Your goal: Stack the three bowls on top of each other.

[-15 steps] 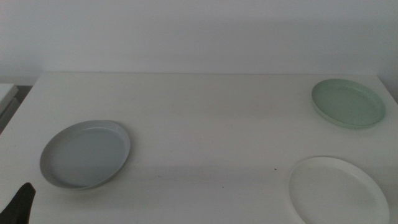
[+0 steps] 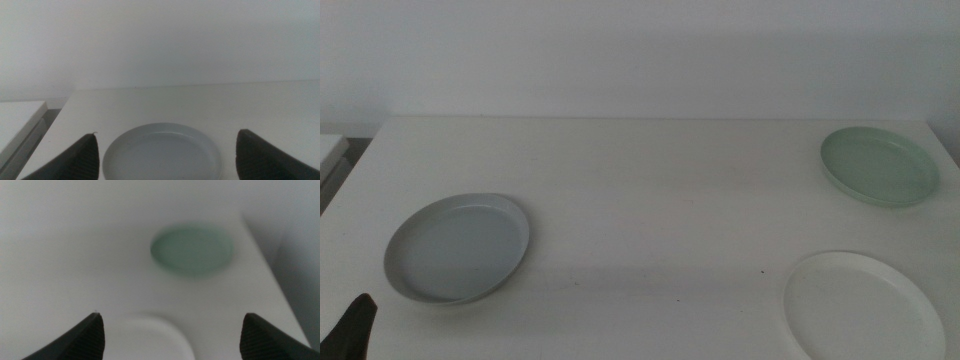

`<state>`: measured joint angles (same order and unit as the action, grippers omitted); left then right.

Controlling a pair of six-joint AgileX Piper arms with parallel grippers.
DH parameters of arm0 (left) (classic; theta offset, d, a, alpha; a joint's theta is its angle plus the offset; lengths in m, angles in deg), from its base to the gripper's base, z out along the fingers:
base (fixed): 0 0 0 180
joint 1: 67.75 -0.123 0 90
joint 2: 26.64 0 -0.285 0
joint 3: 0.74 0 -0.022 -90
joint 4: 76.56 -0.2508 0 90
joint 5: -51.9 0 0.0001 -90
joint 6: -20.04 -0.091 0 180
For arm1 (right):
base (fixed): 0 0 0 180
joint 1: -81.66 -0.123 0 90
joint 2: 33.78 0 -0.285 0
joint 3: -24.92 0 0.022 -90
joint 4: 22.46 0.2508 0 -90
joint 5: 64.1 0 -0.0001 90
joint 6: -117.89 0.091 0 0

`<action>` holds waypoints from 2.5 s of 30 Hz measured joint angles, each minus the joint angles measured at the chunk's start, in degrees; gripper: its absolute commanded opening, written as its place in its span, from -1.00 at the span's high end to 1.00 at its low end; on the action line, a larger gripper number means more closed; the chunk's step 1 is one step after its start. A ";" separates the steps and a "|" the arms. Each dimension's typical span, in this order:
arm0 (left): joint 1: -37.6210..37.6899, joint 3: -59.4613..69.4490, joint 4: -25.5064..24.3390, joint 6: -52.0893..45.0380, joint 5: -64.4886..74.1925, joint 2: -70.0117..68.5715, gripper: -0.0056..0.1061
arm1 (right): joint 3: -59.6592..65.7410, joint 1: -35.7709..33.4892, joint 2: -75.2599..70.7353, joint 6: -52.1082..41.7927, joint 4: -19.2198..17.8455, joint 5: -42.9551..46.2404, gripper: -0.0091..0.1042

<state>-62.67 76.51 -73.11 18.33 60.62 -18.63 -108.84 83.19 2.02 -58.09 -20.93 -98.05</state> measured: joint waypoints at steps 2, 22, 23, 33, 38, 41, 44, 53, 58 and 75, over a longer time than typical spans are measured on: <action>0.00 0.00 0.00 0.00 0.00 0.00 -0.78 | -5.69 0.00 5.50 0.14 0.00 -7.21 -0.80; 0.00 0.00 0.00 0.00 0.00 0.00 -0.78 | -15.09 0.00 22.11 5.06 1.56 -22.54 -0.80; 0.00 0.00 0.00 0.00 0.00 0.00 -0.78 | -15.38 0.00 23.98 5.06 1.66 -22.92 -0.80; 0.00 0.00 0.00 0.00 0.00 0.00 -0.78 | -15.61 0.00 44.64 5.16 0.90 -20.01 -0.80; 0.00 0.00 0.00 0.00 0.00 0.00 -0.78 | -15.61 0.00 54.54 5.30 0.29 -16.50 -0.80; 0.00 0.00 0.00 0.00 0.00 0.00 -0.78 | -15.61 0.00 59.11 5.30 -0.38 -14.86 -0.80; 0.00 0.00 0.00 0.00 0.00 0.00 -0.78 | -15.61 0.00 62.99 5.30 -0.99 -13.78 -0.74; 0.00 0.00 0.00 0.00 0.00 0.00 -0.78 | -16.34 0.00 69.47 5.89 -1.53 -11.99 -0.19; 0.00 0.00 0.00 0.00 0.00 0.00 -0.78 | -16.80 0.00 70.37 5.89 -0.01 -11.87 0.47; 0.00 0.00 0.00 0.16 0.00 0.00 -0.78 | -27.40 -1.82 66.70 4.59 -0.89 -23.18 0.88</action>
<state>-62.67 76.51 -73.11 18.49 60.62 -18.63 -136.24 81.37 68.72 -53.50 -21.82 -121.23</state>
